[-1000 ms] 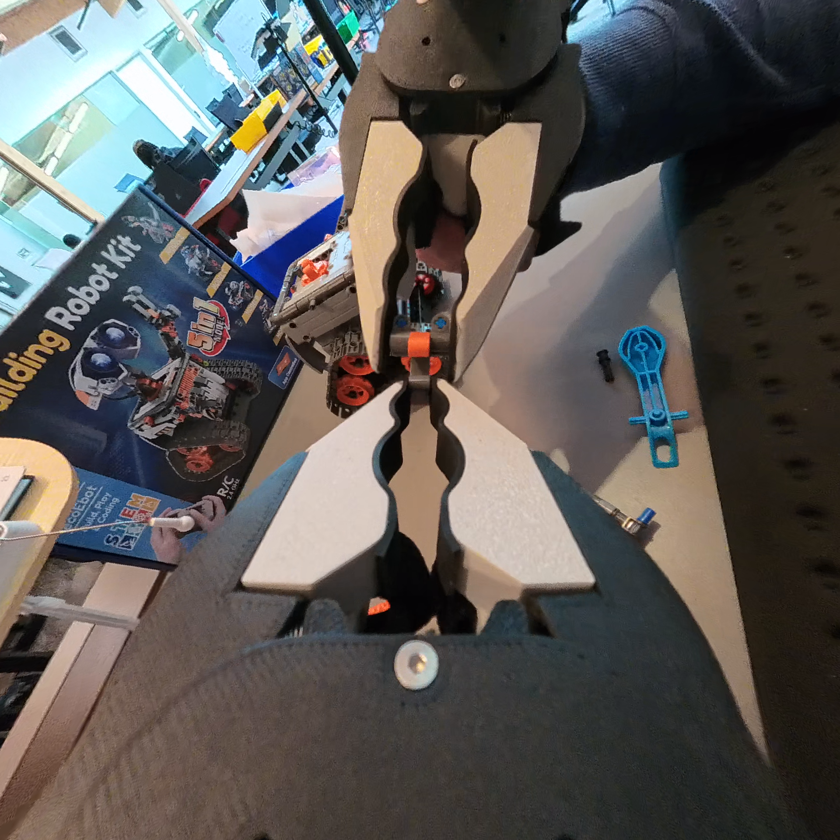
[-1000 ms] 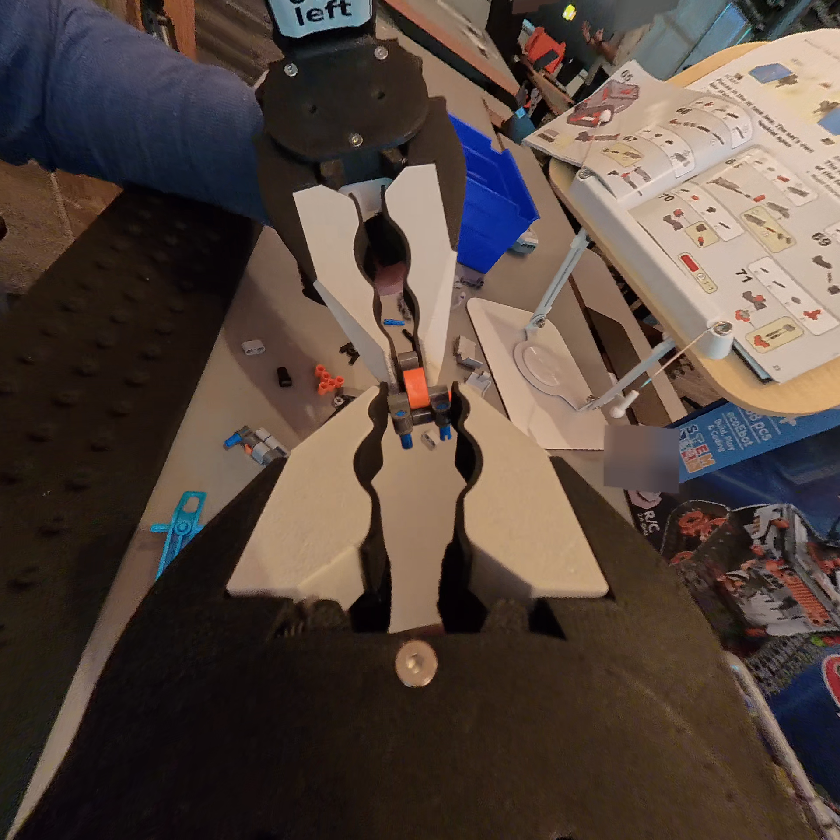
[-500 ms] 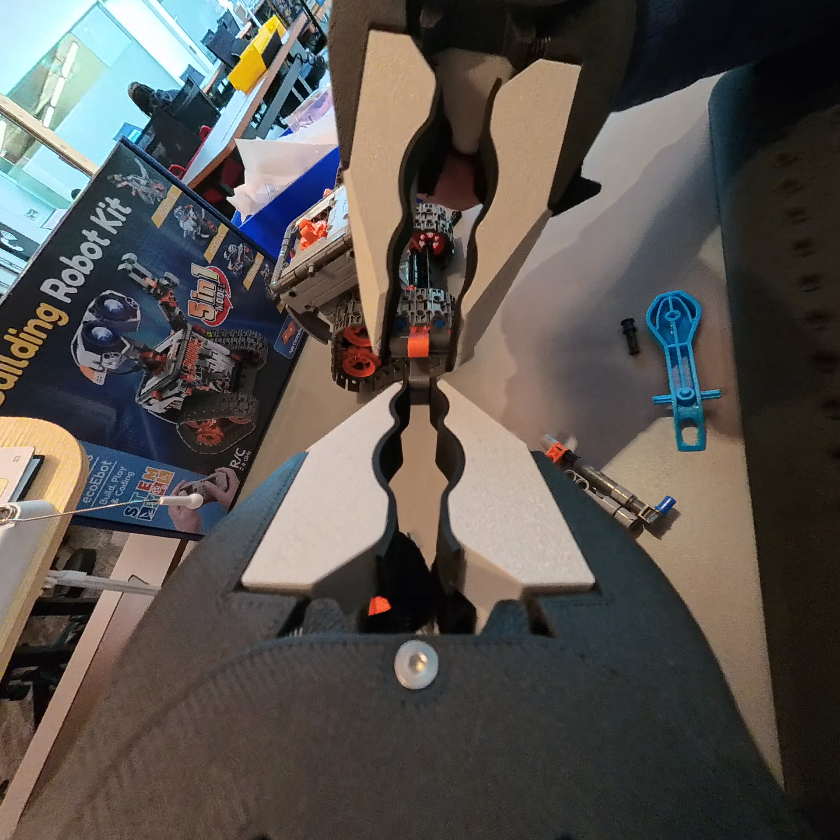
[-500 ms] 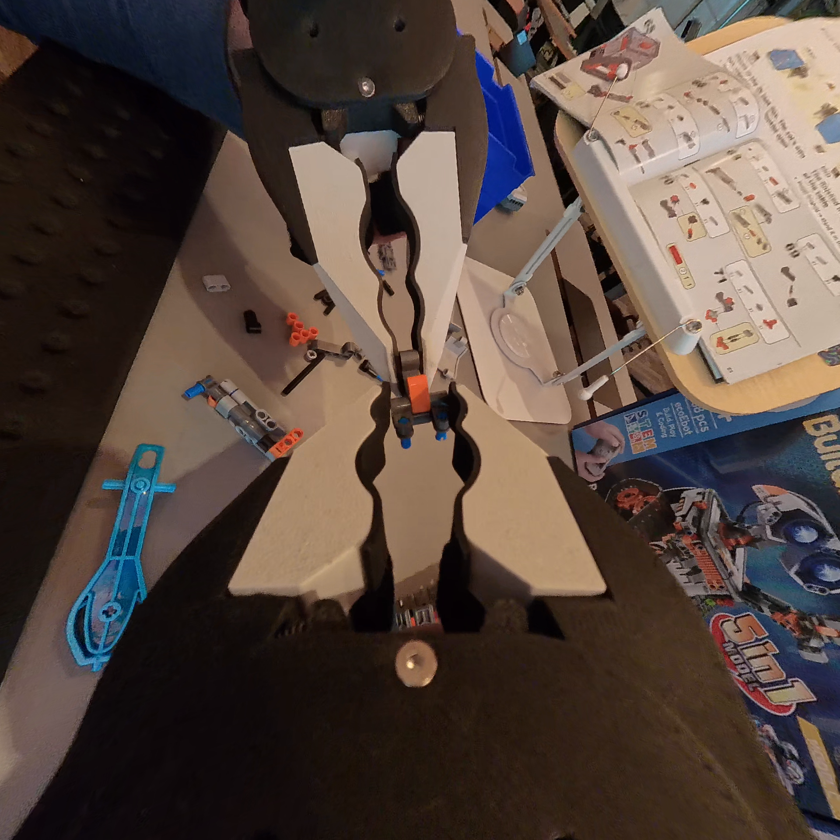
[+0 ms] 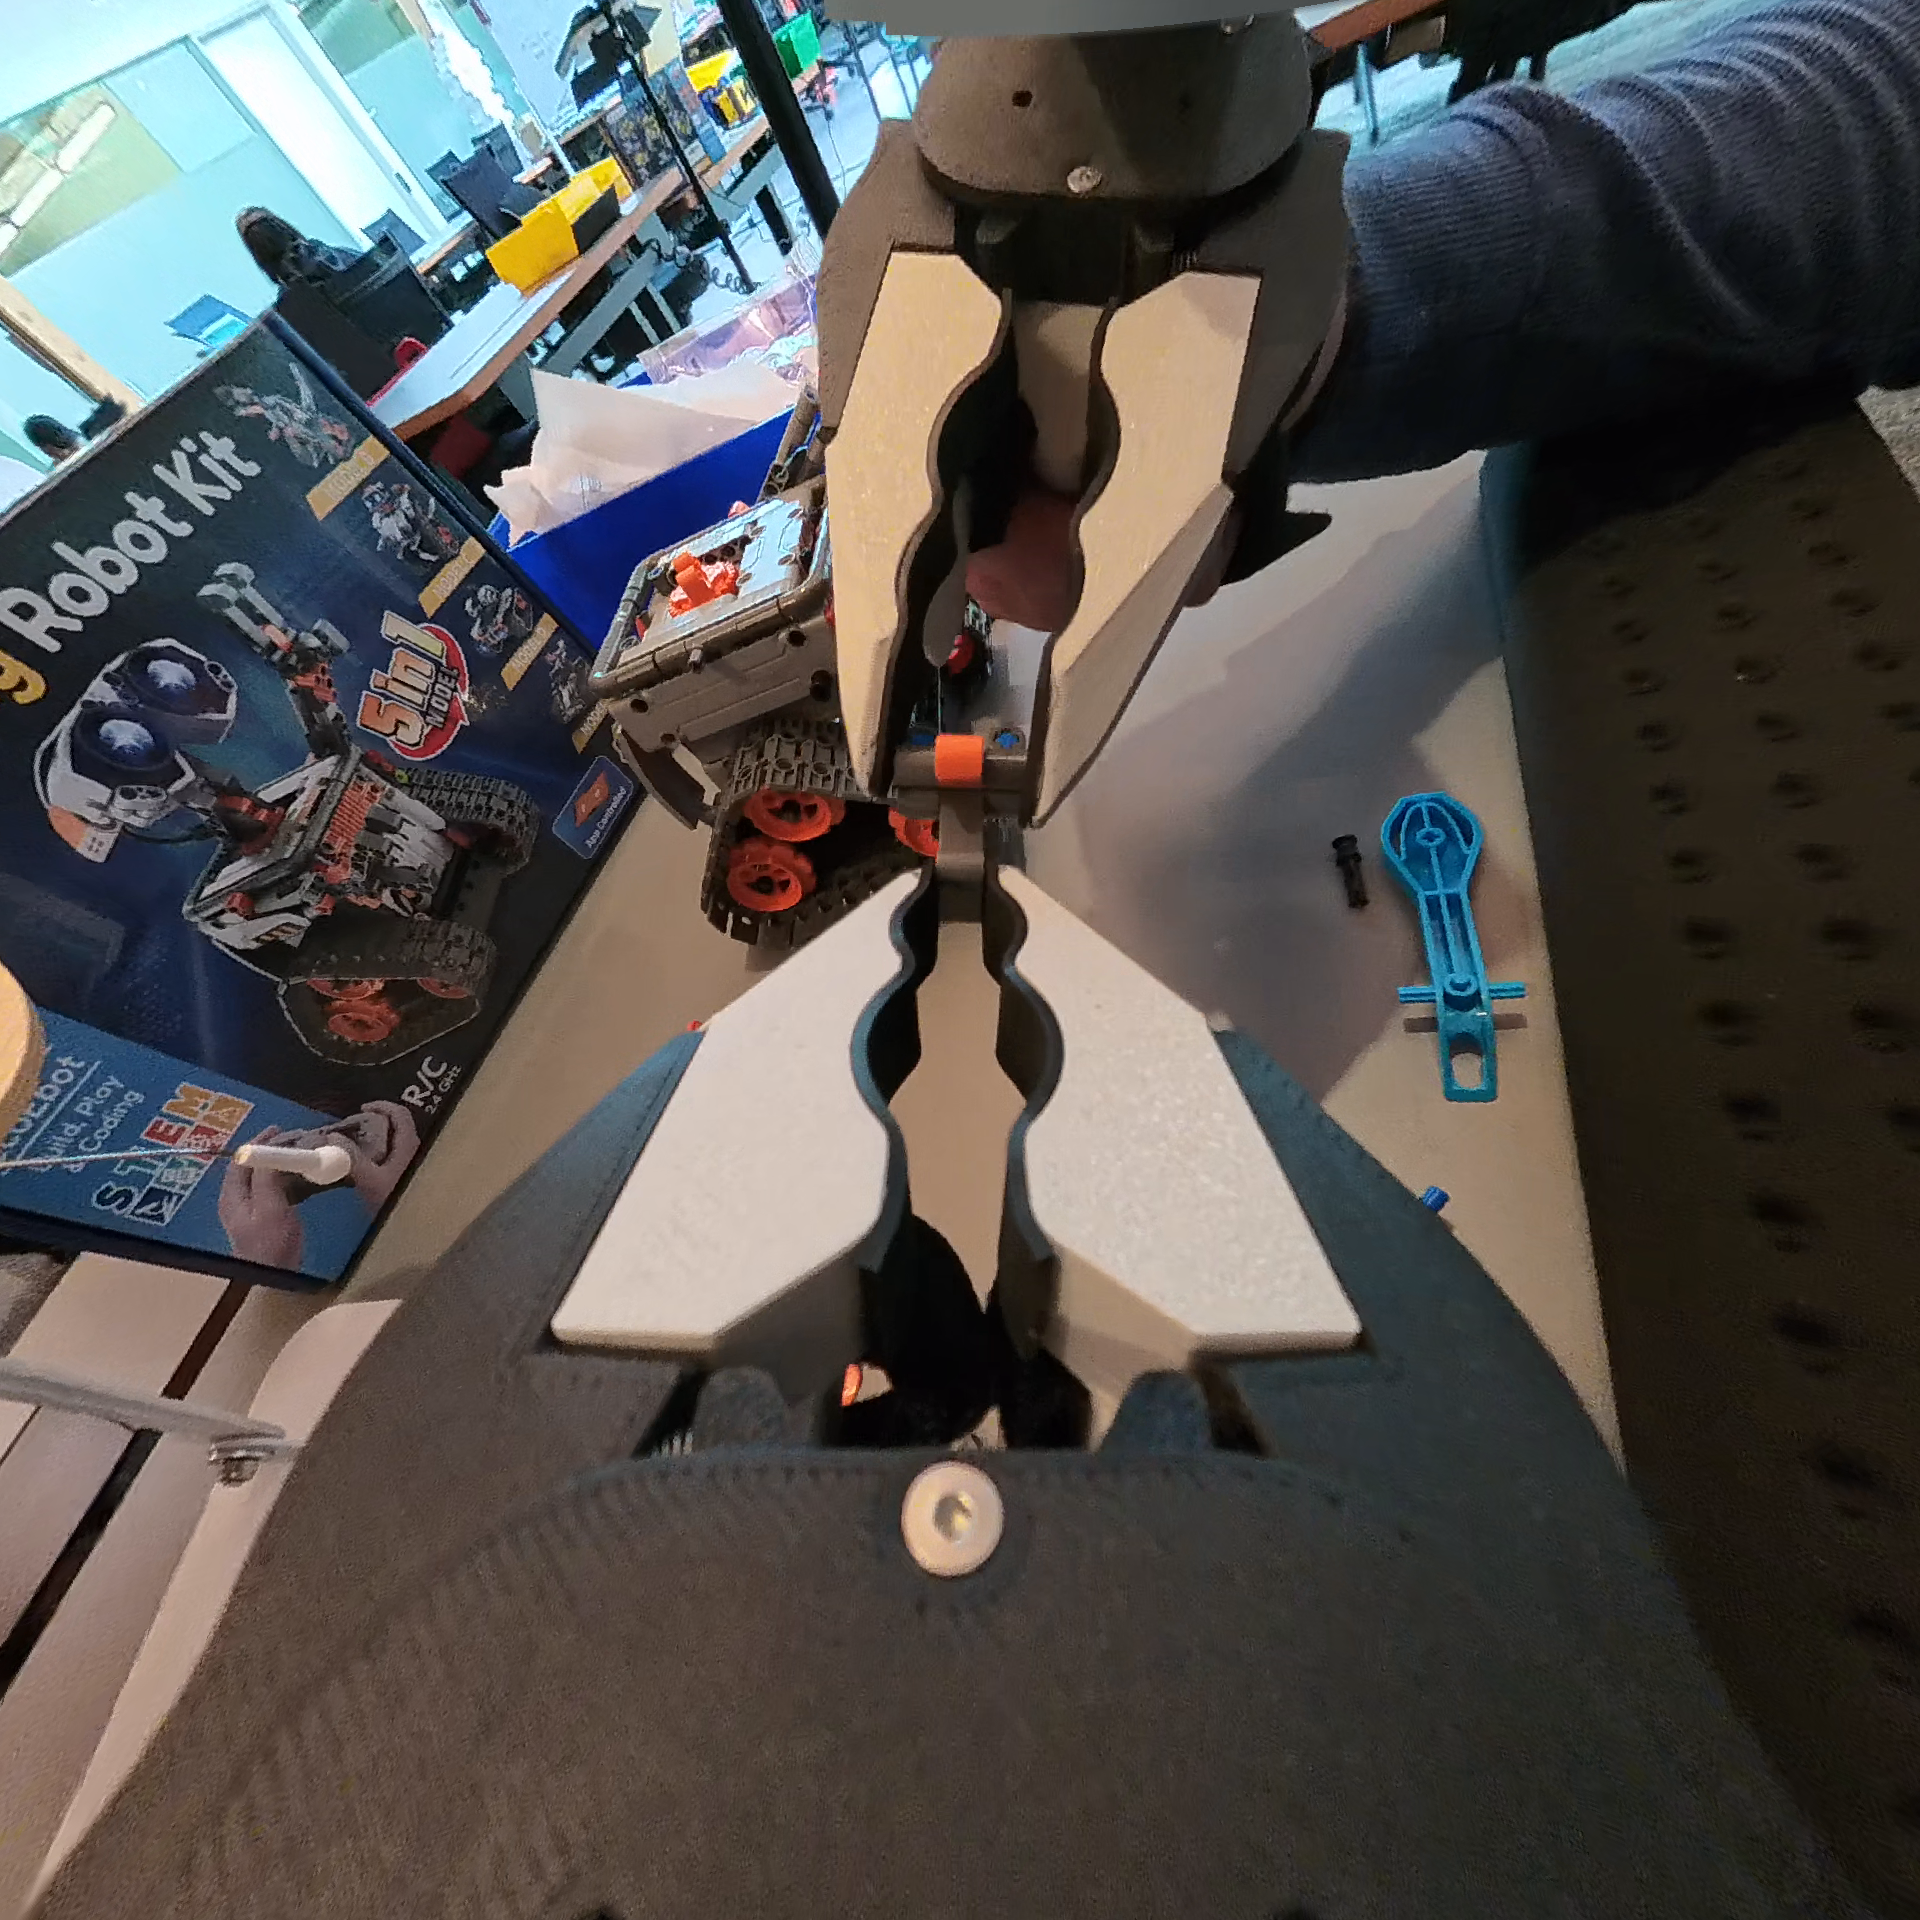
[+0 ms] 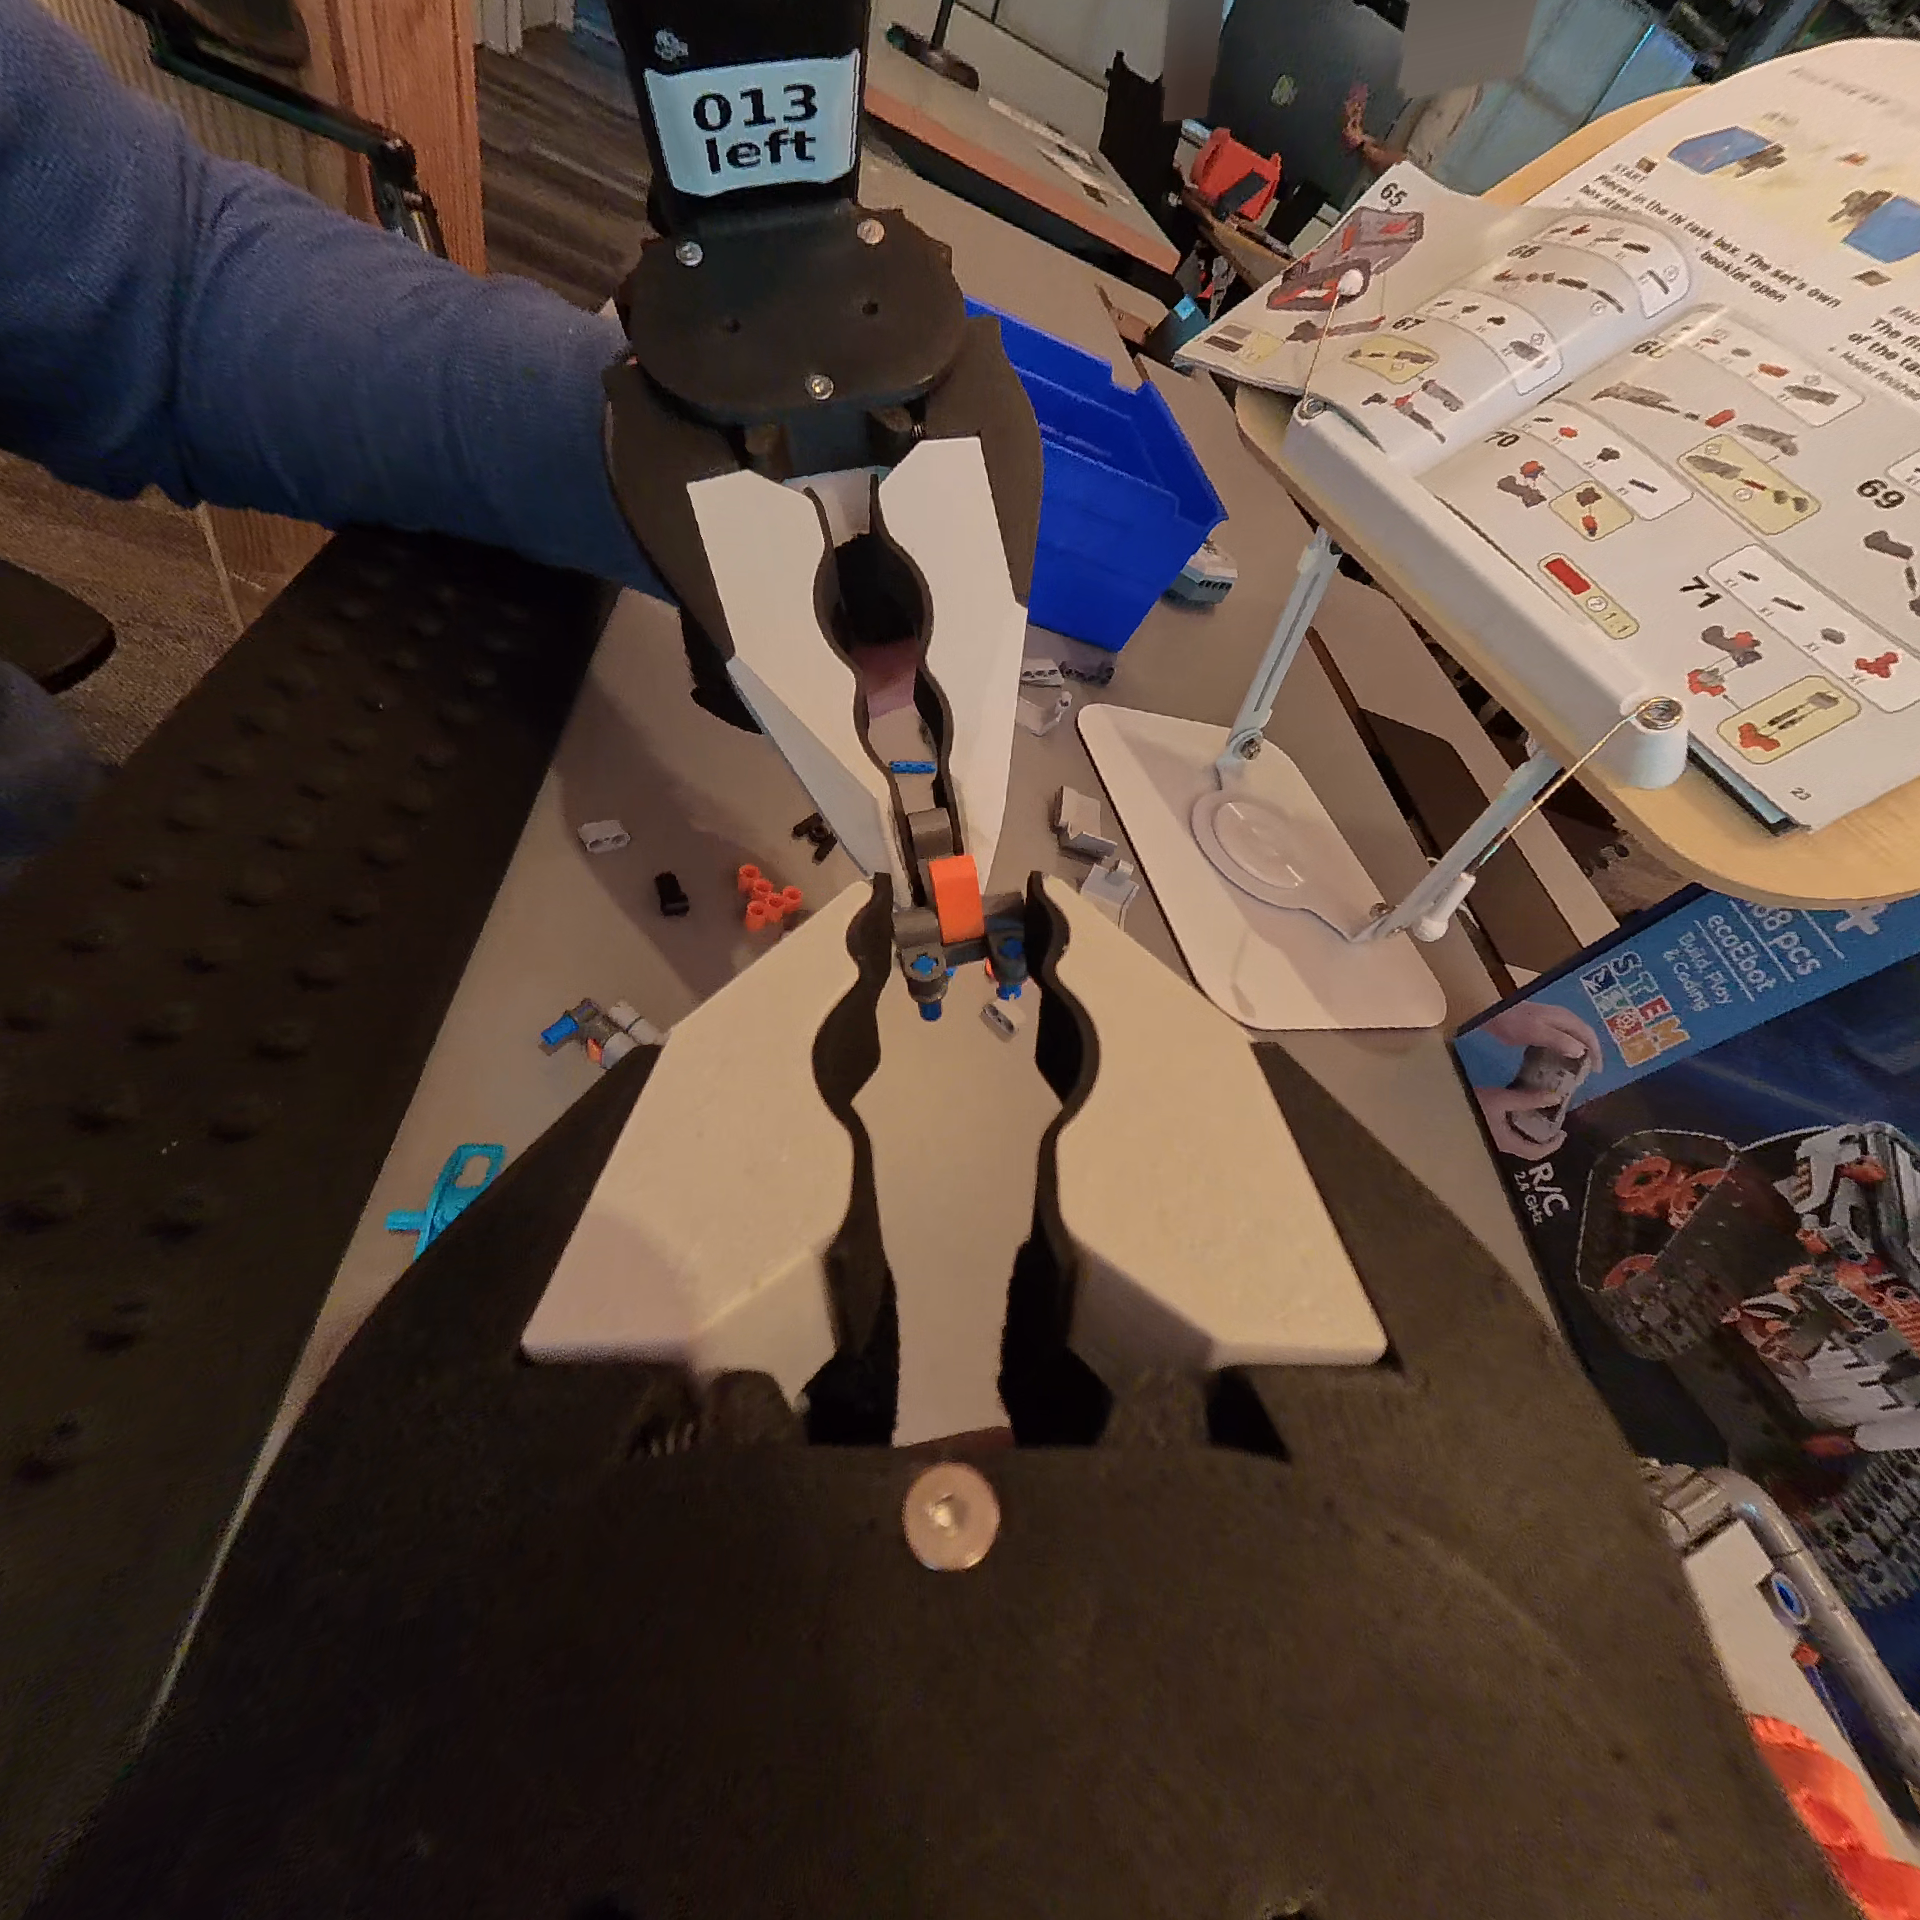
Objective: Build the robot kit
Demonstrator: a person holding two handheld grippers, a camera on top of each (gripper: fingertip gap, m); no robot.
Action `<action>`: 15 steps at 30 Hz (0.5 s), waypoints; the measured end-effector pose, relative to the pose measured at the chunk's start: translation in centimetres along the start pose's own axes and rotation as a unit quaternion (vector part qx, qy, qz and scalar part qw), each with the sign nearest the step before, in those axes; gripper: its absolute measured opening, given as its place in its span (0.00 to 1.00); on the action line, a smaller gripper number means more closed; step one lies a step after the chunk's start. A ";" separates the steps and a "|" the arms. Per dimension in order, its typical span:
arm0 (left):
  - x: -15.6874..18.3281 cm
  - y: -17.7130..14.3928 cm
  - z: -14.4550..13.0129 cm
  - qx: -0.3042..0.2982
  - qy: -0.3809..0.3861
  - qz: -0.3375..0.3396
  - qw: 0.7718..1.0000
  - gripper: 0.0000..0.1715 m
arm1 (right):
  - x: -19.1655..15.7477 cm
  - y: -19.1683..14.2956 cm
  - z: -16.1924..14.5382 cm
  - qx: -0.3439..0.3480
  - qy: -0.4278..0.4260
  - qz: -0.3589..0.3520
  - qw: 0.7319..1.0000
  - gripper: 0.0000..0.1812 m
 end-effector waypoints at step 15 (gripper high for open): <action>-1.4 0.2 -0.2 0.025 -0.108 -0.006 0.994 0.03 | 0.8 -0.1 -0.6 -0.068 -0.096 -0.098 0.988 0.14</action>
Point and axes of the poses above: each gripper's, where its closed fingertips meet, y out along the fingers, z out of its top, x = y × z across the jaws, the point moved 5 cm from there along -y, back along the fingers, and after that the axes turned 6 degrees about -y, right-handed, at the moved point
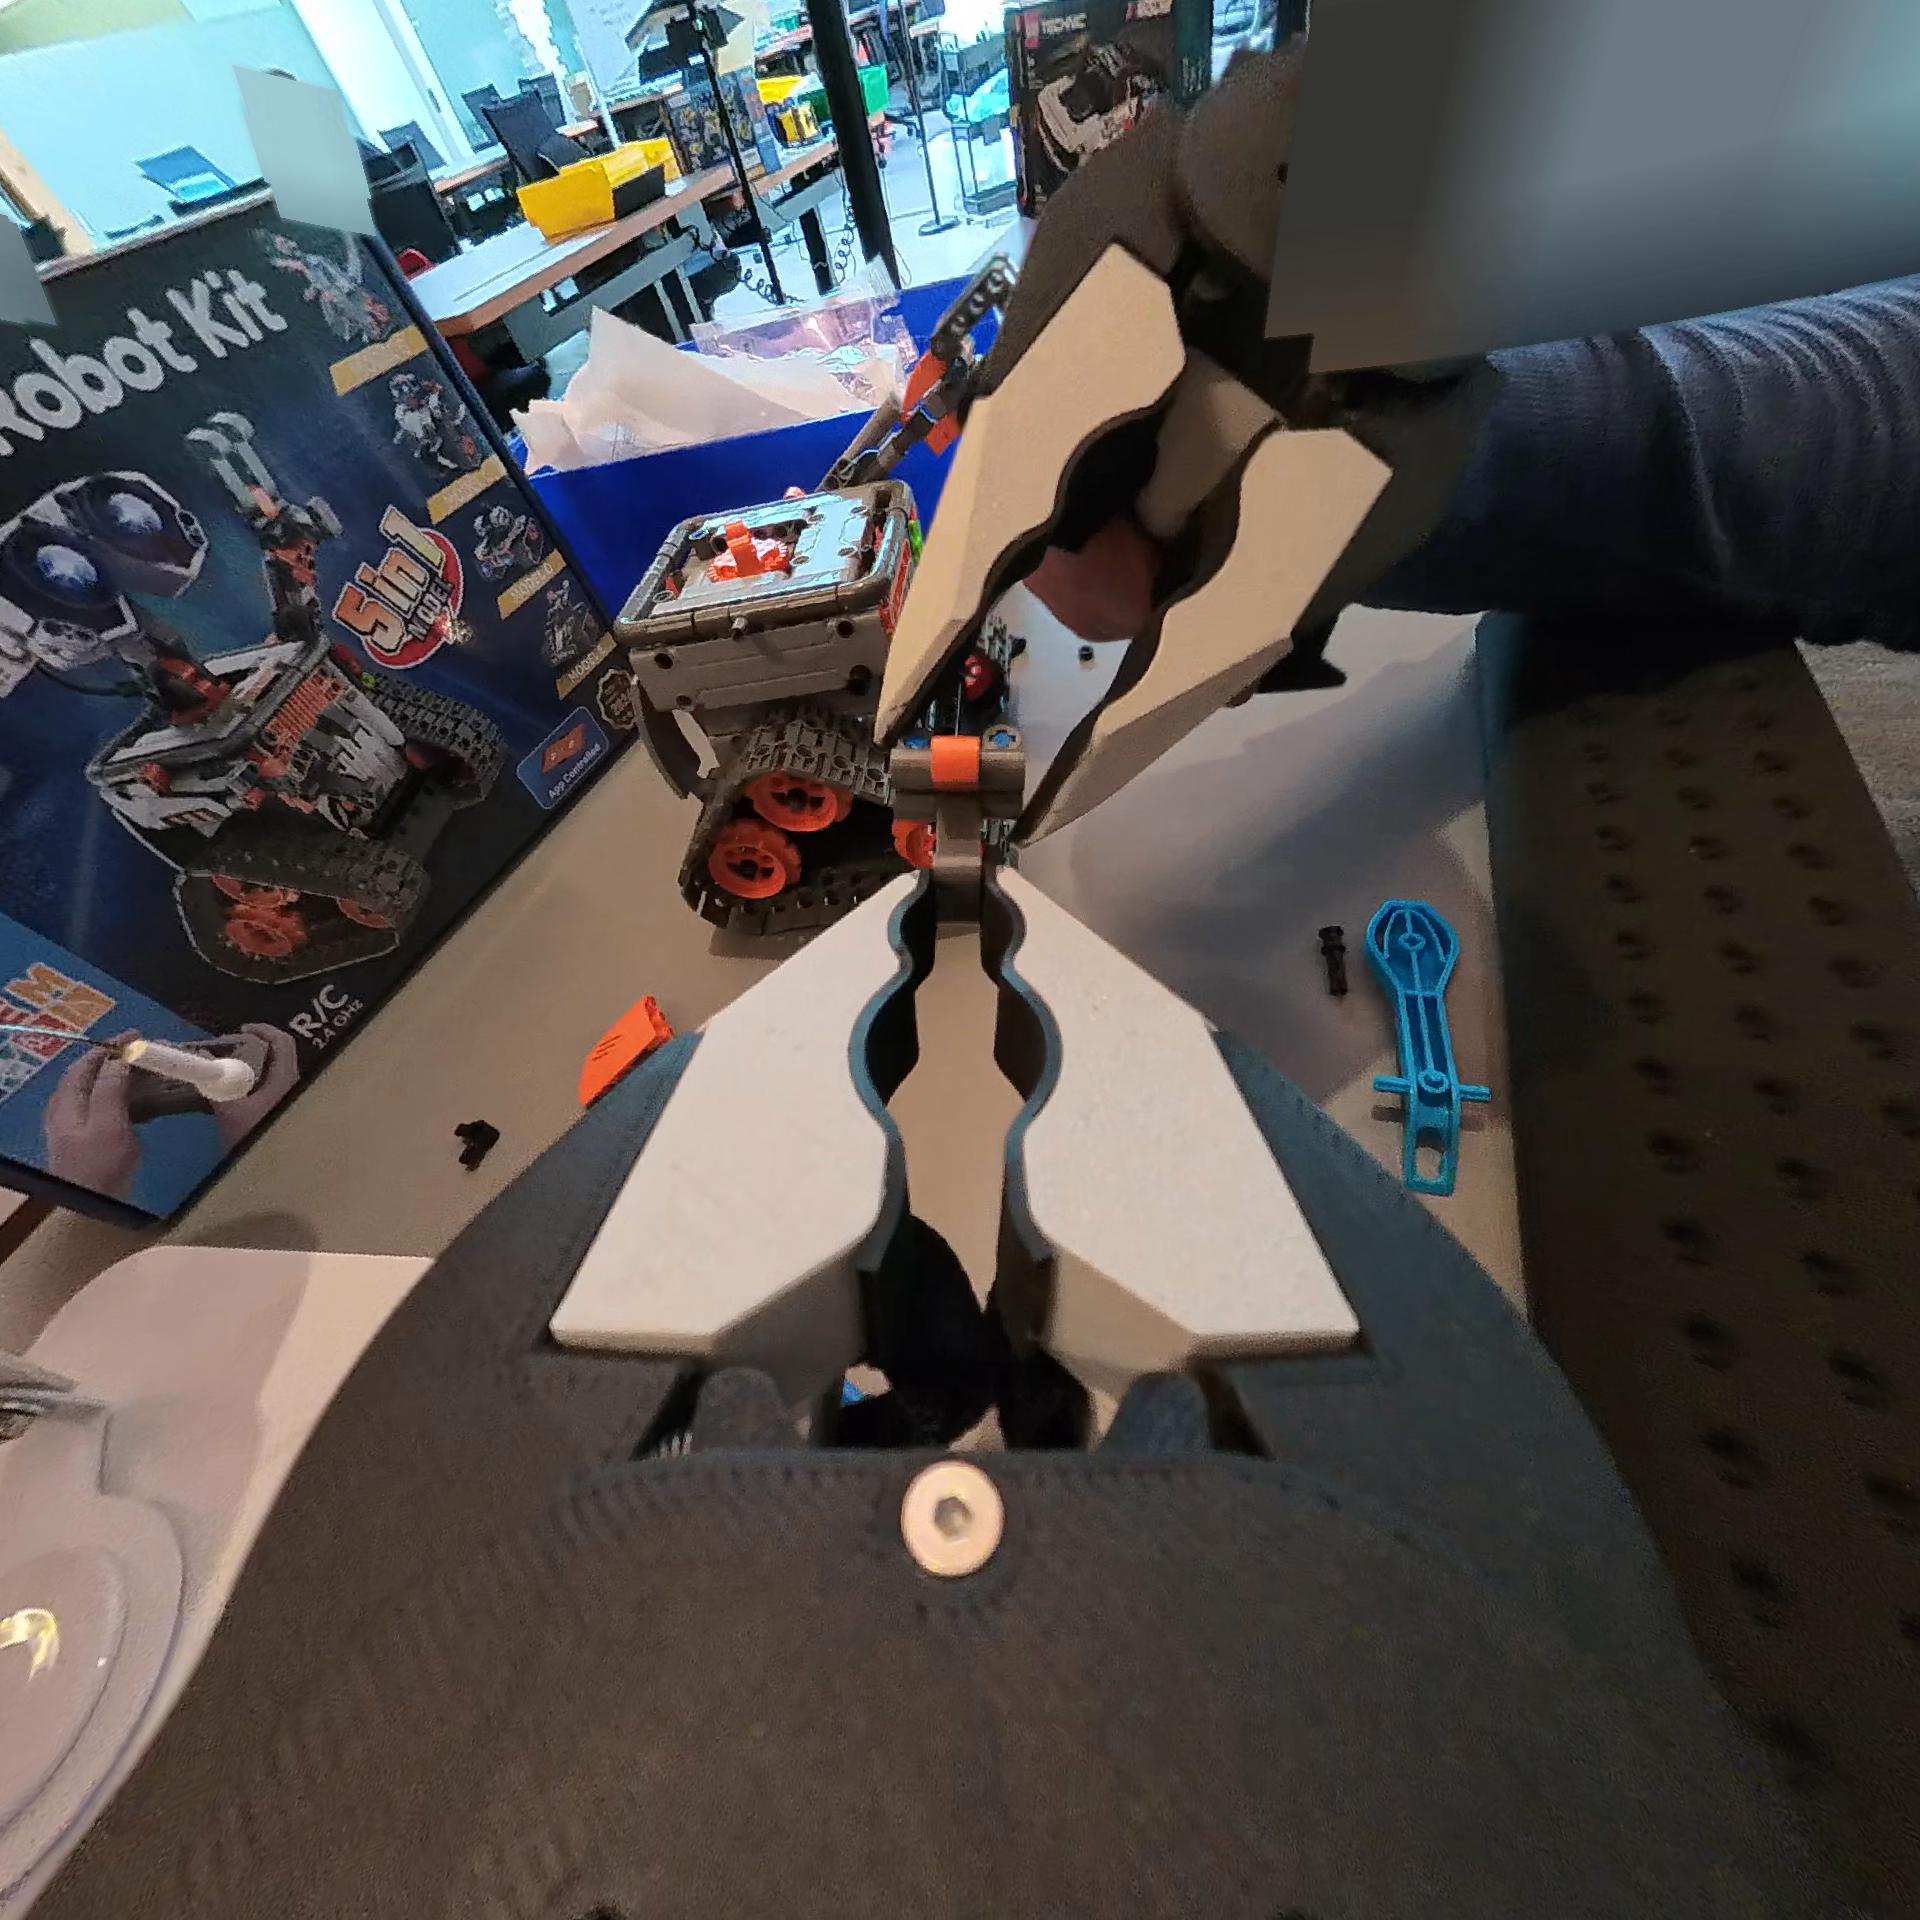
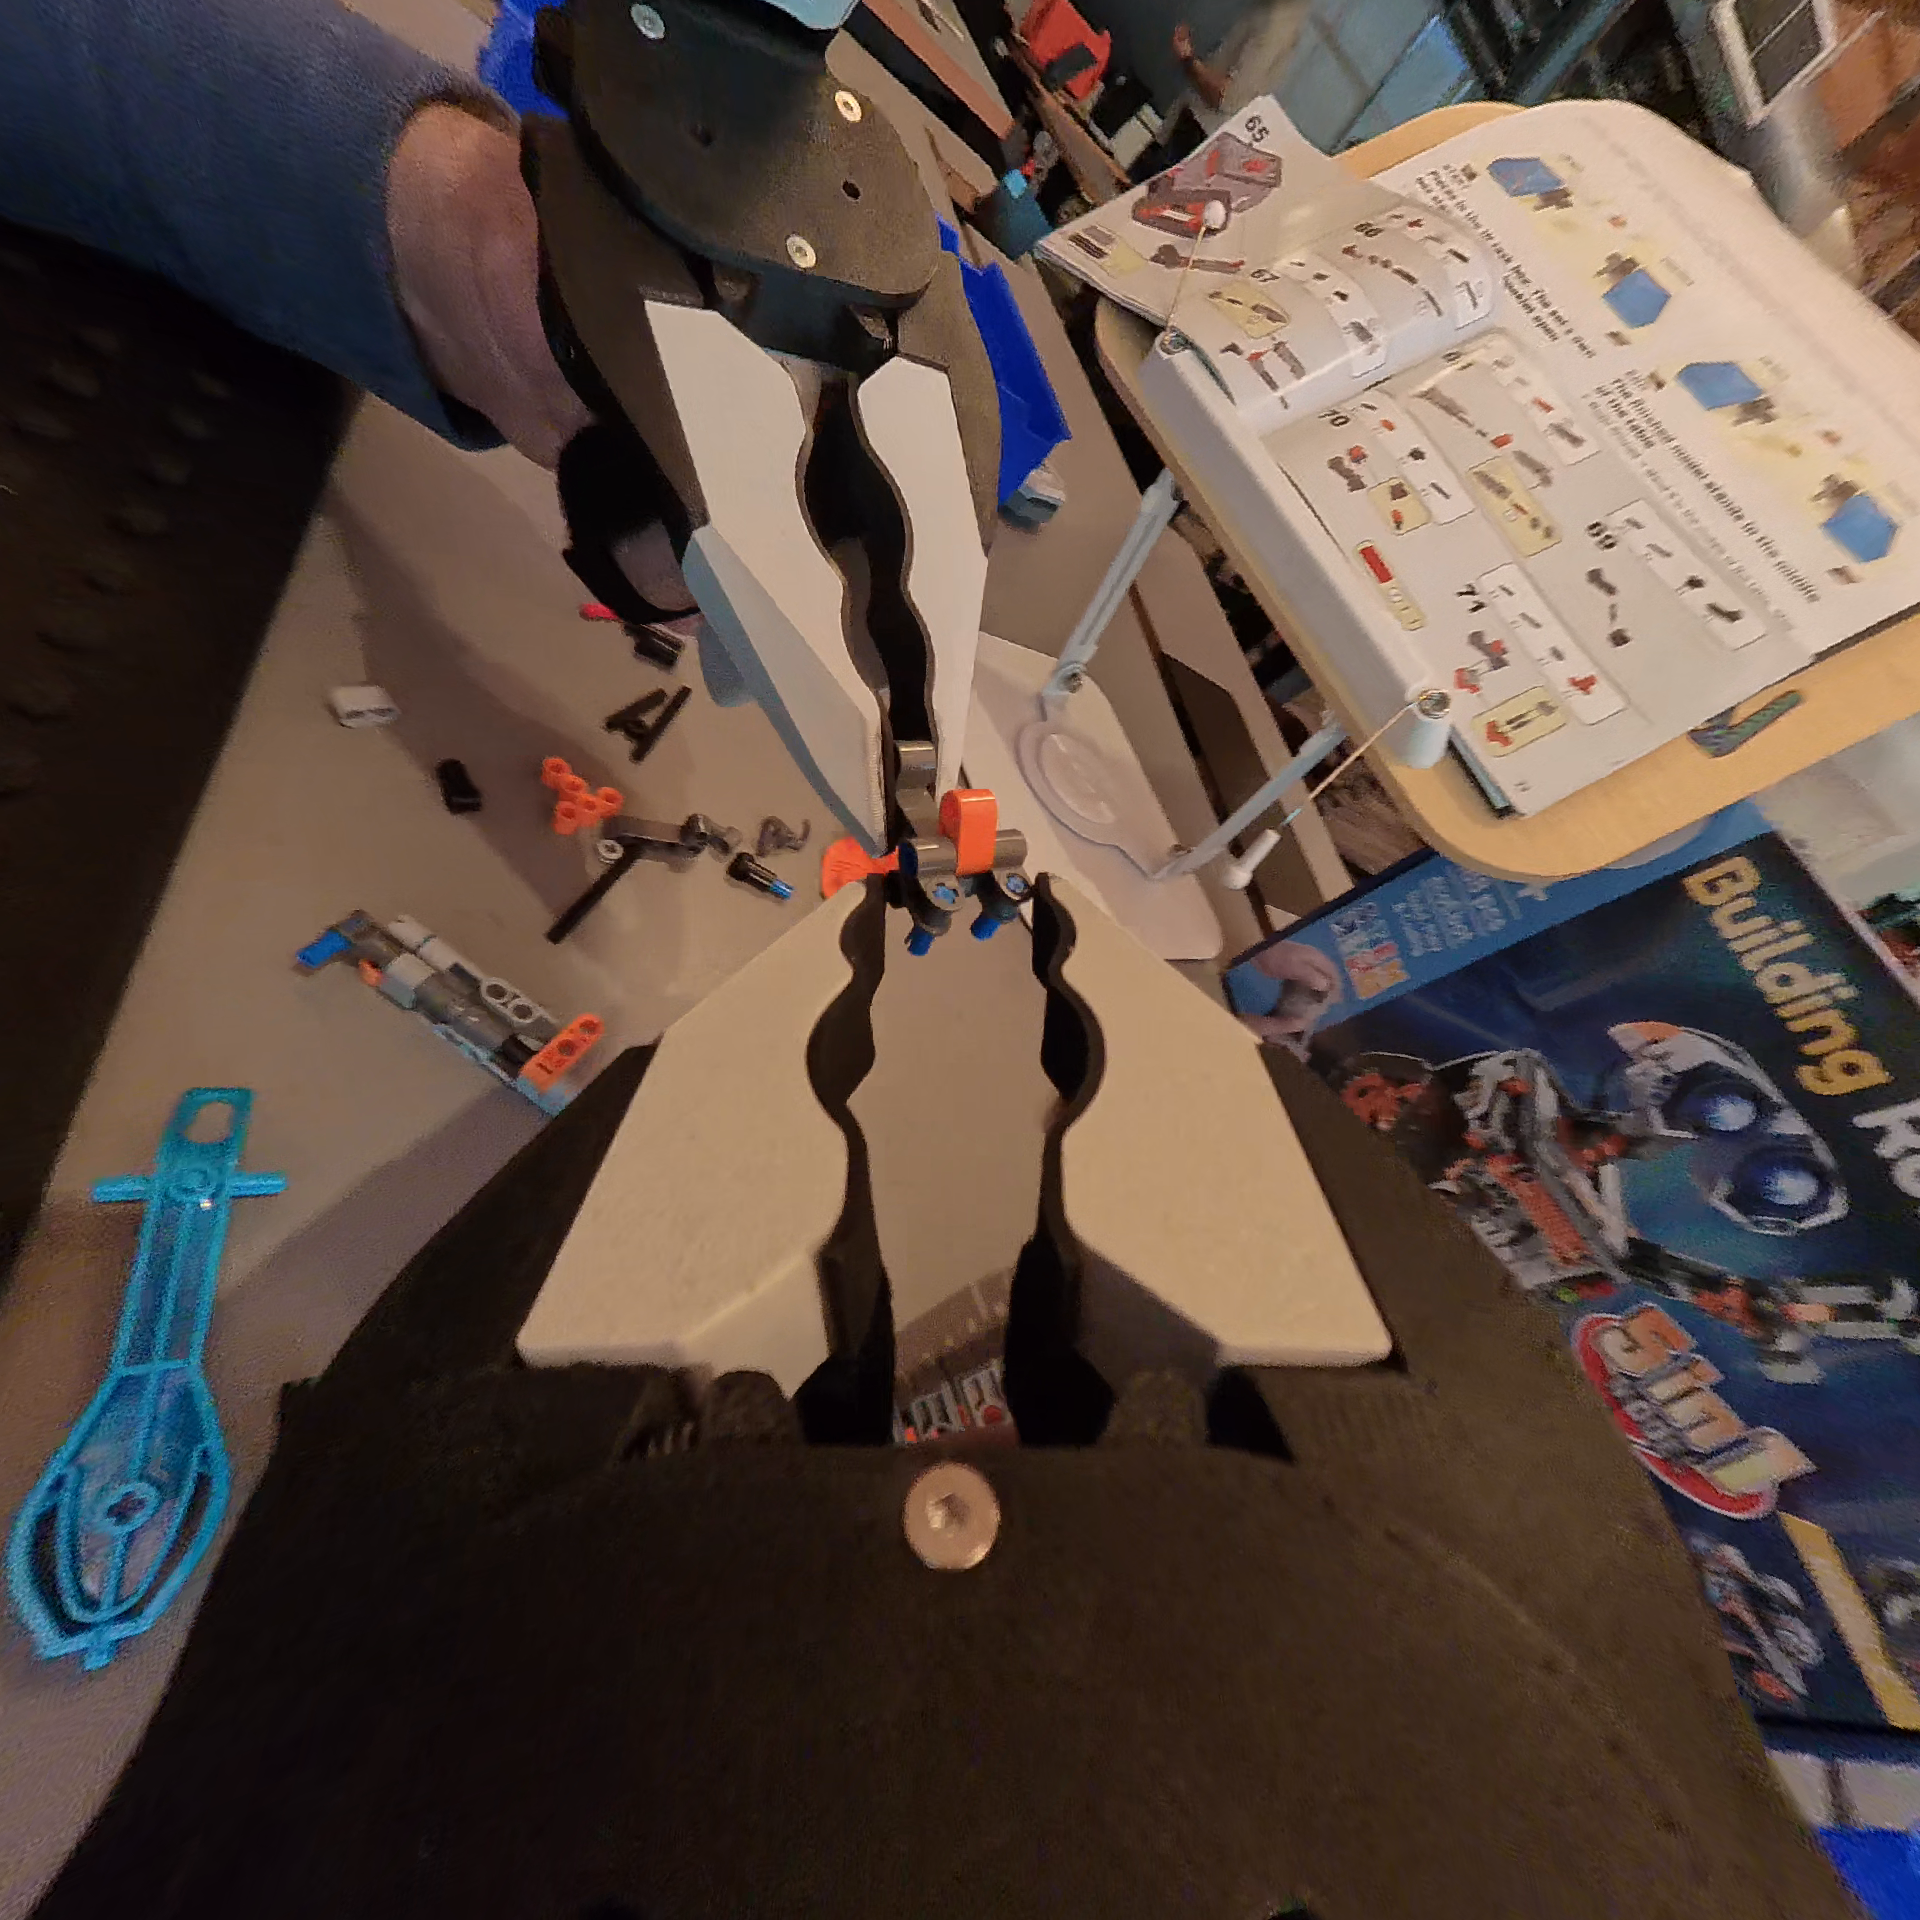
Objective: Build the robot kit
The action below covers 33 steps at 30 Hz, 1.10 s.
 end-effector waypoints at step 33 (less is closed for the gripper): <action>-1.8 0.9 -4.9 -0.145 -0.082 -0.024 0.986 0.03 | 0.7 -0.9 -3.8 -0.052 0.099 0.041 0.993 0.19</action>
Point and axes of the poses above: each gripper's, where its closed fingertips meet, y out along the fingers, z out of its top, x = y × z across the jaws, the point moved 5 cm from there along -y, back along the fingers, and after that the axes turned 6 degrees about -y, right-handed, at the moved point
